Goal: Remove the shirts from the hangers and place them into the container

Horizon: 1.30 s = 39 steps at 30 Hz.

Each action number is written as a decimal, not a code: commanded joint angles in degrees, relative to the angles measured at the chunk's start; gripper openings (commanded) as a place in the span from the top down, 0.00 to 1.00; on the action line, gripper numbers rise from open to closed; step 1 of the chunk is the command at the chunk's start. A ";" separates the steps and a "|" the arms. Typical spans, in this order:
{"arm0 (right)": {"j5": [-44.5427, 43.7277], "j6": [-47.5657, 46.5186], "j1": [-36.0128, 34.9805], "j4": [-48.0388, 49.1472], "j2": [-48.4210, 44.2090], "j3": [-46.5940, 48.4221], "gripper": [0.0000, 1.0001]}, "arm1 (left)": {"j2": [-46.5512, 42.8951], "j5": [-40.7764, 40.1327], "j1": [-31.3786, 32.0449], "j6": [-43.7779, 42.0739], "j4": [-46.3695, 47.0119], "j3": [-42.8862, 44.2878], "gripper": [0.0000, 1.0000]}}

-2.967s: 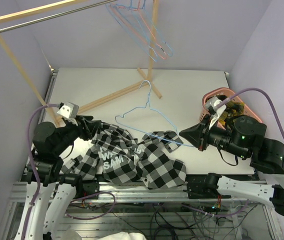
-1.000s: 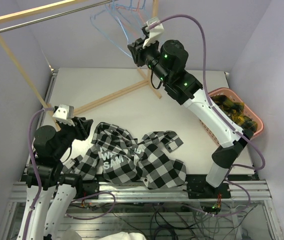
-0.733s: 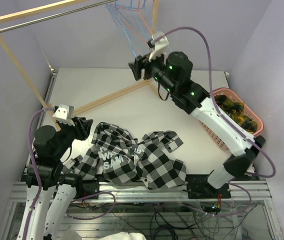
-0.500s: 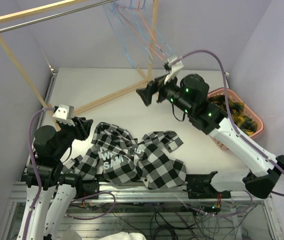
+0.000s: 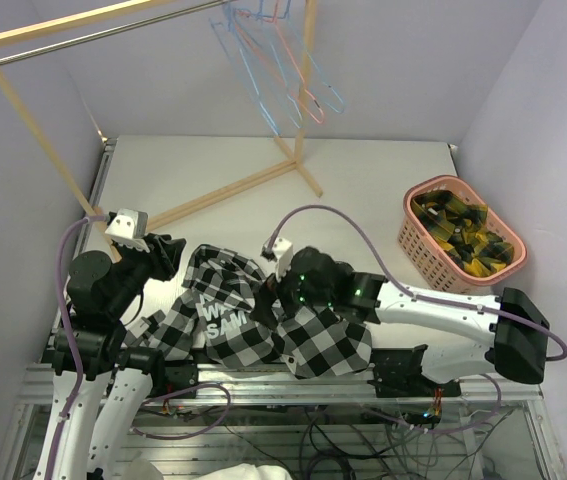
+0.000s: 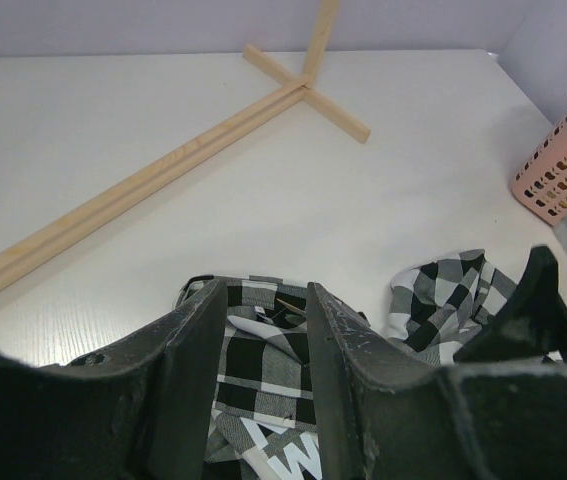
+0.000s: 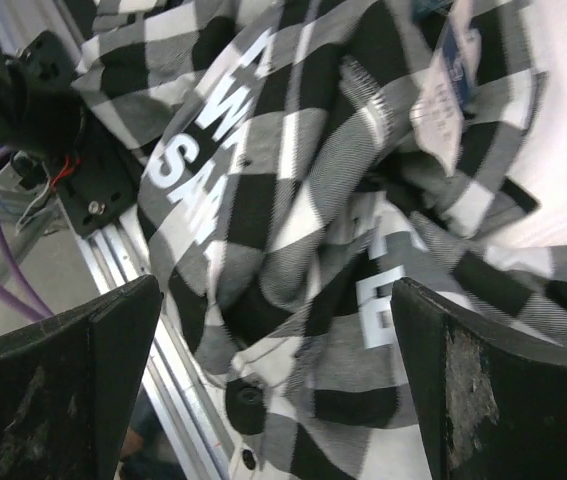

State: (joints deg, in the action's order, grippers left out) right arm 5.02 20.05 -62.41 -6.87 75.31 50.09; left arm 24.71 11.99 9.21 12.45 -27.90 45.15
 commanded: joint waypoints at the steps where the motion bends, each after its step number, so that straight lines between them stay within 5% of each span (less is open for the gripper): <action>1: -7.23 2.24 -4.40 6.83 -0.34 -2.51 0.01 | -0.06 0.38 0.11 0.33 0.60 -0.58 0.52; 24: -17.17 7.81 -8.12 1.57 20.78 0.95 0.08 | 0.44 0.26 0.19 0.31 0.69 -0.59 0.52; 27: -17.21 7.36 -8.13 1.33 22.02 0.89 0.22 | 0.61 0.30 0.19 0.37 0.72 -0.58 0.53; 29: -15.05 6.19 -8.07 1.50 22.88 1.13 0.43 | 0.63 0.30 0.19 0.39 0.68 -0.58 0.53; 32: -11.42 4.74 -7.99 0.58 24.46 2.47 0.99 | 0.82 0.21 0.19 0.43 0.70 -0.62 0.53; 39: -18.46 5.65 -6.83 -3.78 16.46 1.13 1.00 | 0.90 0.01 0.21 0.55 0.64 -0.67 0.53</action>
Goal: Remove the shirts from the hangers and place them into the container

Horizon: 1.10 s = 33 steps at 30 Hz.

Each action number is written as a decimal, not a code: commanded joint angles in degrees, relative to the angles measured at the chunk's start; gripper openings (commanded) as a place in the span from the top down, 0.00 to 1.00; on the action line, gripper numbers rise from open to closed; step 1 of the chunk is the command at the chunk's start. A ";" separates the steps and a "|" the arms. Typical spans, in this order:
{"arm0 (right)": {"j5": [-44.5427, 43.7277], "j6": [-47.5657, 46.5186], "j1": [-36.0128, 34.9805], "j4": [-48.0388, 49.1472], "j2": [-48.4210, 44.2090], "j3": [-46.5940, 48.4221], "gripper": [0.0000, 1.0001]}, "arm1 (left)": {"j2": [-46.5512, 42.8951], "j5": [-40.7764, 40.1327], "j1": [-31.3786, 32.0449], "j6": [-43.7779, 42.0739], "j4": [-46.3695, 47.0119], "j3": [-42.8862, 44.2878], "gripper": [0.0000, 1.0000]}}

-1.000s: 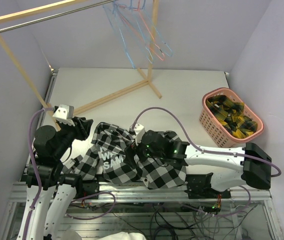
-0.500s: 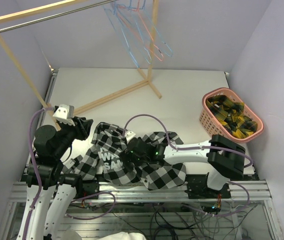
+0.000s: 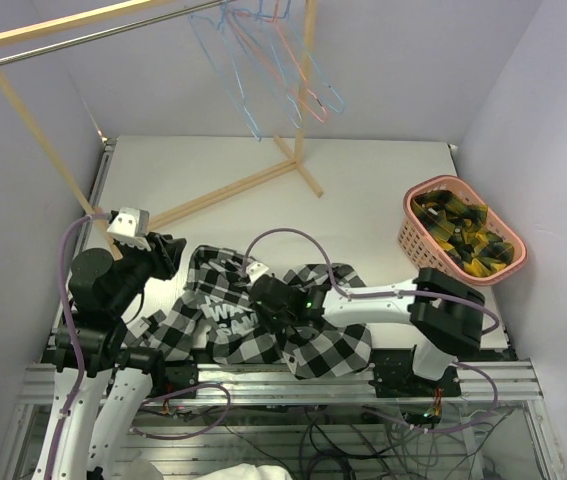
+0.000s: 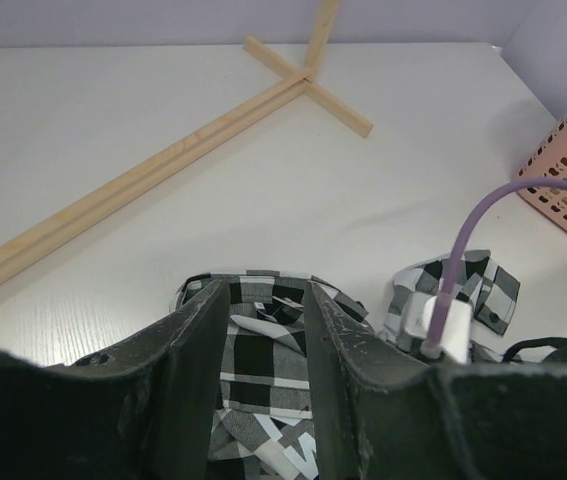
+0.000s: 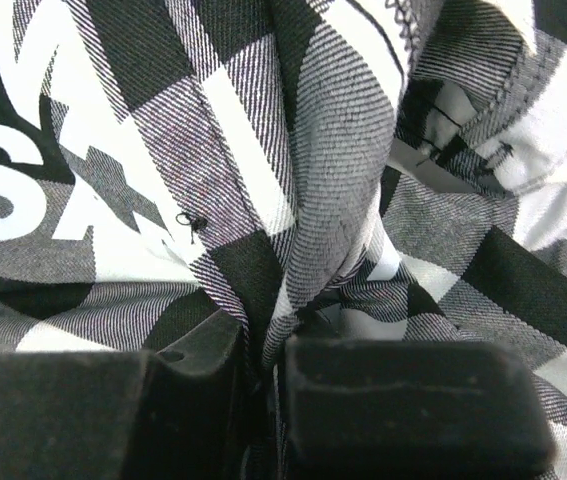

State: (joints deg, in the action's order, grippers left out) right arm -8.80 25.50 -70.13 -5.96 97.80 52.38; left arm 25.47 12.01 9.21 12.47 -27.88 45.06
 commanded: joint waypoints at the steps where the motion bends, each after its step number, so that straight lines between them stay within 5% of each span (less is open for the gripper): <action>1: -5.89 0.14 1.73 -5.62 -10.20 -1.77 1.00 | 0.03 -0.04 0.24 0.48 0.63 -0.59 0.53; 8: -5.35 -2.19 17.49 -14.28 -35.41 0.21 1.00 | 0.36 -0.08 0.28 0.52 0.65 -0.59 0.53; 13: -14.07 -5.45 26.68 -25.27 -42.60 11.48 1.00 | 0.86 -0.15 0.28 0.57 0.71 -0.67 0.53; 22: -26.96 -11.40 35.41 -37.81 -34.27 35.62 1.00 | 0.99 -0.31 0.36 0.66 0.64 -0.68 0.54; 33: -18.02 -16.41 54.57 -44.24 -17.10 61.15 1.00 | 0.79 -0.33 0.67 0.69 0.64 -0.76 0.53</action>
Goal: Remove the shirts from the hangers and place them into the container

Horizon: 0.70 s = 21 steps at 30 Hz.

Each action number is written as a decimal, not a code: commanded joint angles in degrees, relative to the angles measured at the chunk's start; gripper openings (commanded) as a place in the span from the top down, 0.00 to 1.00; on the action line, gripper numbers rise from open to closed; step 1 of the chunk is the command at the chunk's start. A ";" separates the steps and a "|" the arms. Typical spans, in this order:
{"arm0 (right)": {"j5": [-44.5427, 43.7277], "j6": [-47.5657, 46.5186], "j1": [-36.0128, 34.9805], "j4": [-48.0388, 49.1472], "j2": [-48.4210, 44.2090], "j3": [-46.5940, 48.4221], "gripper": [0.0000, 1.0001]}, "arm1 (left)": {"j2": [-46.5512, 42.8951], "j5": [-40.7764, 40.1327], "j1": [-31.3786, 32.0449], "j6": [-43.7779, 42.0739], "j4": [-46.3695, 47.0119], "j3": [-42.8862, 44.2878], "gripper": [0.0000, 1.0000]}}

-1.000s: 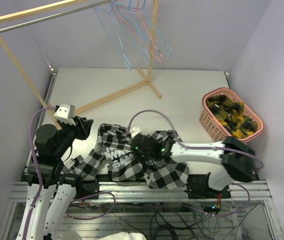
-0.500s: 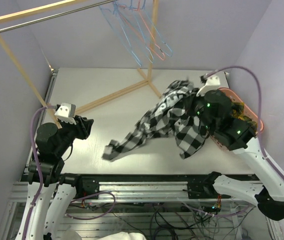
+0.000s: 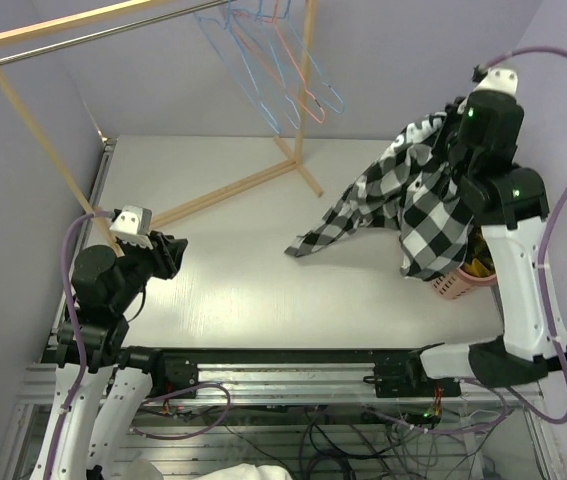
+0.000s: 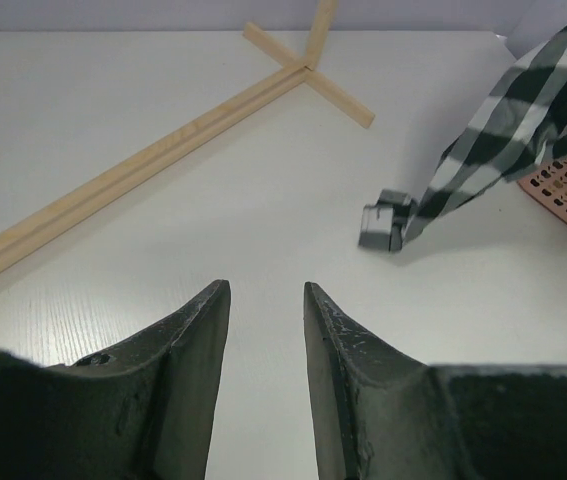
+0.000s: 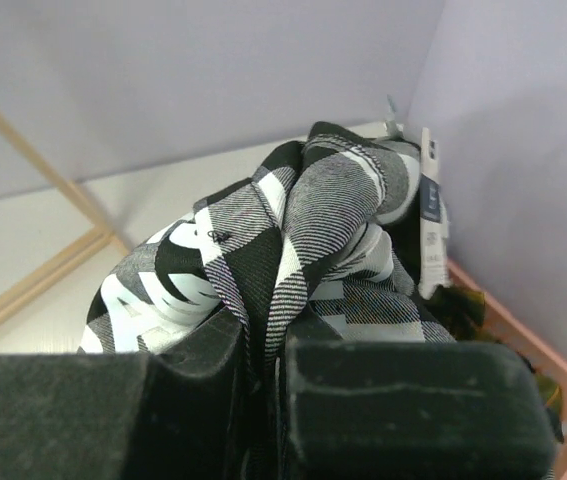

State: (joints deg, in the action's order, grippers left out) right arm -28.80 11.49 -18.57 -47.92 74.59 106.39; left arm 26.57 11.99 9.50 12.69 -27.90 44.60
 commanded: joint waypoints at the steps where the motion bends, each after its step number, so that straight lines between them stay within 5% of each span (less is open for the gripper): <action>1: 4.18 -0.99 4.66 -3.13 7.91 9.11 1.00 | -0.37 -0.42 0.43 0.49 0.67 -0.30 0.54; 4: 12.50 3.06 13.33 -3.47 11.10 13.91 1.00 | -0.68 -0.83 0.63 0.65 0.52 -0.30 0.54; 8: 12.22 5.95 19.92 -1.61 10.37 19.10 1.00 | -1.86 -1.82 1.67 0.66 0.30 -0.30 0.53; 13: 8.19 6.69 20.51 -1.13 10.02 24.57 1.00 | -1.71 -1.47 2.06 0.52 0.30 -0.30 0.53; 21: 2.13 5.63 20.54 3.56 5.35 16.07 1.00 | -2.01 -1.48 2.53 0.51 0.32 -0.39 0.53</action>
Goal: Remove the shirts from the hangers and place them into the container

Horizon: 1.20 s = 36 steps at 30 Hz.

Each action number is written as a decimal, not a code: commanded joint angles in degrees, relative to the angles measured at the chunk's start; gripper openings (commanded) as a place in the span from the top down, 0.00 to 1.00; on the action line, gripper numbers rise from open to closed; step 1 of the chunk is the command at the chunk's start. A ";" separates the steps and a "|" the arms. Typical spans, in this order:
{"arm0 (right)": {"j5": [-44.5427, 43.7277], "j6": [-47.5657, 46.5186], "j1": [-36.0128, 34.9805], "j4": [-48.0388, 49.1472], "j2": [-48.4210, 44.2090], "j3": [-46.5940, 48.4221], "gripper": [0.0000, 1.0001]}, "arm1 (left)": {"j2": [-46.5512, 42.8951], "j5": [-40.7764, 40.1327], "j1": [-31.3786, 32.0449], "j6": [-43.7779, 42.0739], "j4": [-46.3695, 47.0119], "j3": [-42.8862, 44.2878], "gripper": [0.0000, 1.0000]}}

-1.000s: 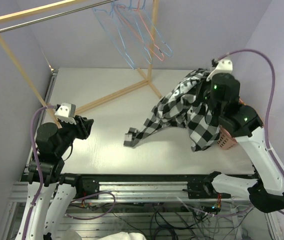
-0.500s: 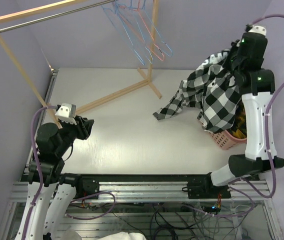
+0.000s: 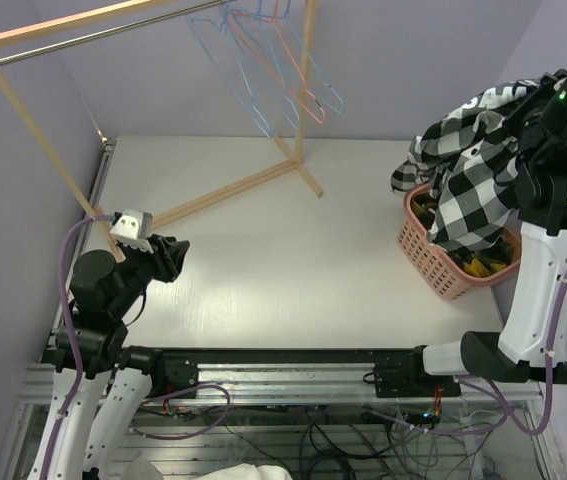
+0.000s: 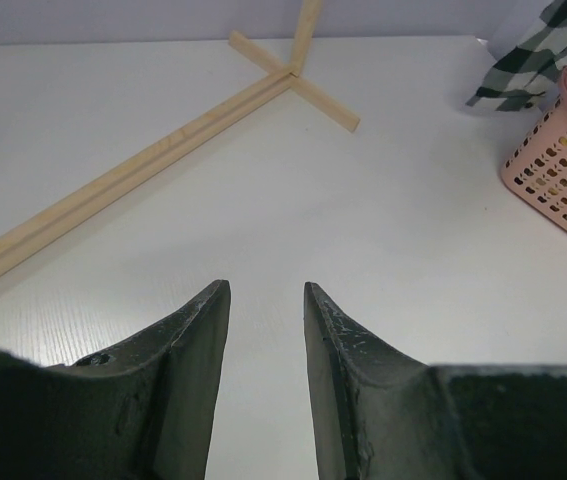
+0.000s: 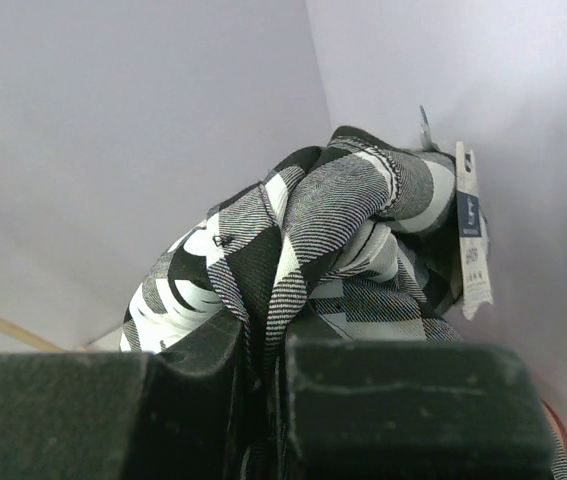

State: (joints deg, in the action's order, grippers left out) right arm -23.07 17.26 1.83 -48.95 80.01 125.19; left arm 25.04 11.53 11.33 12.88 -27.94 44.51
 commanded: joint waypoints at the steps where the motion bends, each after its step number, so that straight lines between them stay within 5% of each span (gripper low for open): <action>1: -3.57 -0.18 0.11 5.00 -0.04 -4.04 1.00 | -0.26 -0.92 0.71 0.38 0.41 -0.30 0.53; 14: 1.58 5.81 1.74 18.77 -10.82 -41.19 1.00 | 0.40 -0.87 0.88 0.30 0.44 -0.30 0.53; 23: 9.54 22.96 16.10 12.55 -4.20 -42.53 1.00 | -0.17 -1.62 1.39 0.47 0.23 -0.31 0.53; 30: -8.12 36.73 18.23 0.63 -1.74 -34.62 1.00 | -0.08 -1.15 1.59 0.36 0.35 -0.39 0.53; 36: -7.41 33.61 18.21 13.19 -6.07 -37.31 1.00 | 0.36 -0.84 1.67 0.31 0.51 -0.39 0.53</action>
State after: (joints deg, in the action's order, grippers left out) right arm -26.65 49.76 19.73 -44.07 77.60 88.01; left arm 25.19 11.11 12.49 12.91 -27.94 44.51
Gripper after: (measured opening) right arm 0.052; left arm 0.470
